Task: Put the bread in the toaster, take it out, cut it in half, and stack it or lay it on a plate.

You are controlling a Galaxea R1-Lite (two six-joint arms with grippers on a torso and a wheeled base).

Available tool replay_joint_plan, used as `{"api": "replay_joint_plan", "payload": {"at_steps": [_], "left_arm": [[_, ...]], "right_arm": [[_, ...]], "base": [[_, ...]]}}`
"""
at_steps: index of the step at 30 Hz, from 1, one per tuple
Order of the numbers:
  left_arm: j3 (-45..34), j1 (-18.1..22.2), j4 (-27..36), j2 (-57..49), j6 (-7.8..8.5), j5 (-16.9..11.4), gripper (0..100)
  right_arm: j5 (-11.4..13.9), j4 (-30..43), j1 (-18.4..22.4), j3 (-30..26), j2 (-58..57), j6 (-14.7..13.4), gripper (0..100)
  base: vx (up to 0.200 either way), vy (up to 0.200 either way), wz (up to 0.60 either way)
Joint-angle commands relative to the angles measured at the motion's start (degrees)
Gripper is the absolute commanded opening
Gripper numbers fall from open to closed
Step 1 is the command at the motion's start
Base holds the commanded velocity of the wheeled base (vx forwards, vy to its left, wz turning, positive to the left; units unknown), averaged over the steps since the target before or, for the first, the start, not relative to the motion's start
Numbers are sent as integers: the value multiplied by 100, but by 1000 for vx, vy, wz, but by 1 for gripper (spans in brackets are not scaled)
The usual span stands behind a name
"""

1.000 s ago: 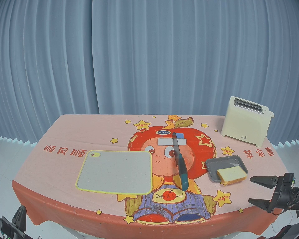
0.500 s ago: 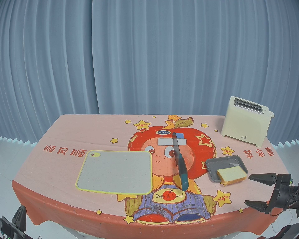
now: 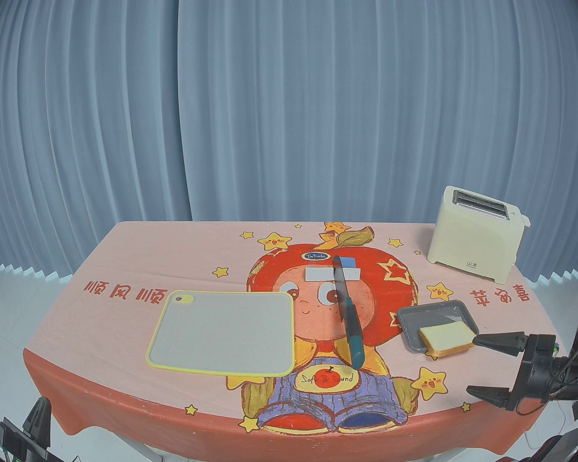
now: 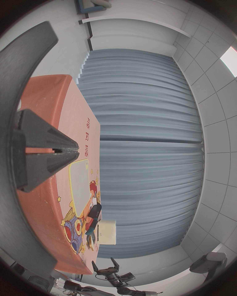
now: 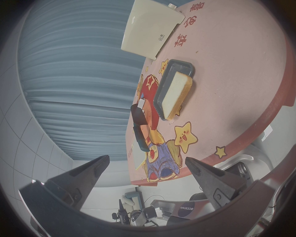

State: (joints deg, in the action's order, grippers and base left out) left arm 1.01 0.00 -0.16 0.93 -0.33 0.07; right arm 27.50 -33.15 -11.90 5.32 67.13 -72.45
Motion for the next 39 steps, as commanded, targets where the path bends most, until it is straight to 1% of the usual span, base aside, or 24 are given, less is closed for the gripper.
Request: {"api": "replay_joint_plan", "payload": {"at_steps": [1,5,13,16,24,33,39], "left_arm": [[-101,0,-2,-84,-2,1,0],[-101,0,-2,-84,-2,1,0],[-101,0,-2,-84,-2,1,0],[-101,0,-2,-84,-2,1,0],[-101,0,-2,-84,-2,1,0],[-101,0,-2,-84,-2,1,0],[-101,0,-2,-84,-2,1,0]], "right_arm": [[1,-8,-6,-22,195,47,100],[1,-8,-6,-31,195,126,100],[-8,-8,3,-13,177,170,100],[-17,1,12,-31,186,328,100],[-17,1,30,-22,221,345,100],[-34,-8,30,31,459,381,100],[-43,-34,56,93,907,556,100]], "base": [[0,0,0],[0,0,0],[0,0,0],[0,0,0],[0,0,0],[0,0,0],[0,0,0]]}}
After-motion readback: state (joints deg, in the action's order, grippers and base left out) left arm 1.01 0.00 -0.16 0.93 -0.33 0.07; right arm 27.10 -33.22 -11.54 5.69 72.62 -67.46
